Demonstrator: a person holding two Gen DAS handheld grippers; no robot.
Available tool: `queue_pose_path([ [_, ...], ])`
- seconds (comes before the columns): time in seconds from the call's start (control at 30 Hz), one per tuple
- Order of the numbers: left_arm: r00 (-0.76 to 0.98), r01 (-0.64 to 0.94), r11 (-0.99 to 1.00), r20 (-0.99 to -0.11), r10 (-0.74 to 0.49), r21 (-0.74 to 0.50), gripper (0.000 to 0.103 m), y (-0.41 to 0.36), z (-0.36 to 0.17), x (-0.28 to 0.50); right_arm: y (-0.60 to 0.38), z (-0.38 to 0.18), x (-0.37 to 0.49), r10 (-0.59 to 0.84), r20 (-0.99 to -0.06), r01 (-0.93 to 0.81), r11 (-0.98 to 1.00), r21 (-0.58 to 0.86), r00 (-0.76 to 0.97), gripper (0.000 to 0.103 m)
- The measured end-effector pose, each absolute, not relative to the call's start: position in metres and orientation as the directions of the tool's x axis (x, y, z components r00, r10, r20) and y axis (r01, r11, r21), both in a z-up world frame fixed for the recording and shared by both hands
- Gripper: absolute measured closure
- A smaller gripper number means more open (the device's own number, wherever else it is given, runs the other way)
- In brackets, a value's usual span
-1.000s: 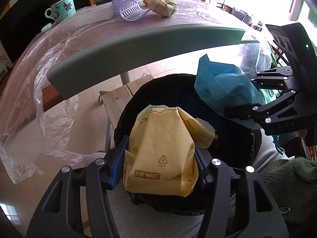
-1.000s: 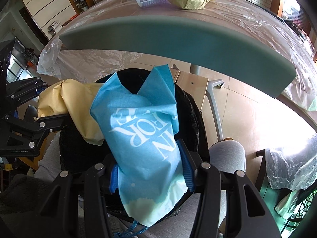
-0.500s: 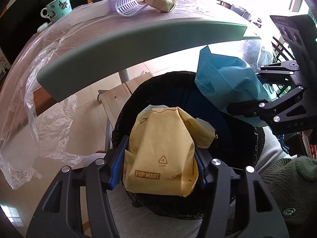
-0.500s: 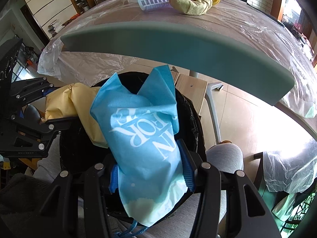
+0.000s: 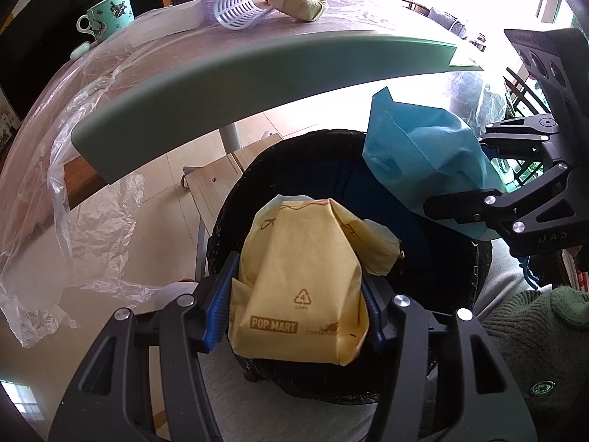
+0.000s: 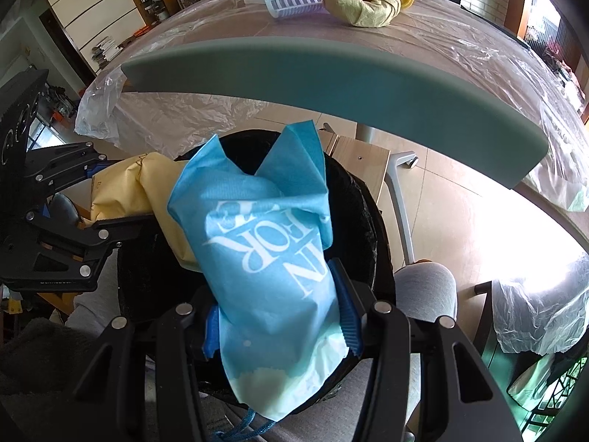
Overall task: Collect trash
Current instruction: 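Carry the yellow bag and blue bag down over the black trash bin, then open both tools to drop the two bags into the bin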
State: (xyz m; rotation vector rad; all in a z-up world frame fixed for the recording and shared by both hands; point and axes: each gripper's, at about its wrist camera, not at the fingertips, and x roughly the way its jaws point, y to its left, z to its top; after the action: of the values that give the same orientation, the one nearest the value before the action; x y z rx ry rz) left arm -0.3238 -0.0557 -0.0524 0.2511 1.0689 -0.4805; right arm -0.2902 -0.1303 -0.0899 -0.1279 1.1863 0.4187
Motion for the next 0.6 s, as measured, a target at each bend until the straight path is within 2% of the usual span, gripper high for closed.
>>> queue_pose_path([
  [0.07,0.41,0.5,0.865,-0.869,-0.275,-0.038,0.04,-0.055,-0.049,-0.325,-0.131,-0.089,-0.29,0.253,-0.914,-0.377,0.918,0.124,0.316,0.05],
  [0.13,0.459,0.466,0.884,-0.85,-0.259,-0.018,0.014,-0.052,-0.042,-0.324,-0.134,-0.083,-0.292,0.268,-0.899,-0.362,0.922,0.135,0.347,0.033],
  [0.17,0.472,0.456,0.89,-0.84,-0.269,-0.028,0.013,-0.048,-0.038,-0.324,-0.135,-0.08,-0.293,0.278,-0.889,-0.356,0.923,0.144,0.363,0.023],
  [0.2,0.475,0.451,0.891,-0.833,-0.284,-0.048,0.013,-0.045,-0.034,-0.323,-0.137,-0.076,-0.294,0.291,-0.879,-0.354,0.923,0.154,0.377,0.02],
  [0.43,0.522,0.414,0.908,-0.801,-0.293,-0.063,0.013,-0.031,-0.011,-0.323,-0.143,-0.044,-0.3,0.262,-0.831,-0.347,0.933,0.09,0.49,0.02],
  [0.47,0.53,0.413,0.908,-0.791,-0.305,-0.073,0.013,-0.028,-0.006,-0.324,-0.146,-0.037,-0.301,0.262,-0.817,-0.347,0.934,0.082,0.513,0.018],
  [0.57,0.571,0.417,0.901,-0.737,-0.362,-0.12,0.012,-0.022,0.02,-0.328,-0.154,-0.013,-0.301,0.25,-0.754,-0.333,0.942,0.045,0.607,0.005],
  [0.6,0.595,0.417,0.899,-0.71,-0.378,-0.13,0.006,-0.019,0.031,-0.327,-0.155,-0.007,-0.3,0.238,-0.735,-0.328,0.945,0.024,0.634,0.004],
])
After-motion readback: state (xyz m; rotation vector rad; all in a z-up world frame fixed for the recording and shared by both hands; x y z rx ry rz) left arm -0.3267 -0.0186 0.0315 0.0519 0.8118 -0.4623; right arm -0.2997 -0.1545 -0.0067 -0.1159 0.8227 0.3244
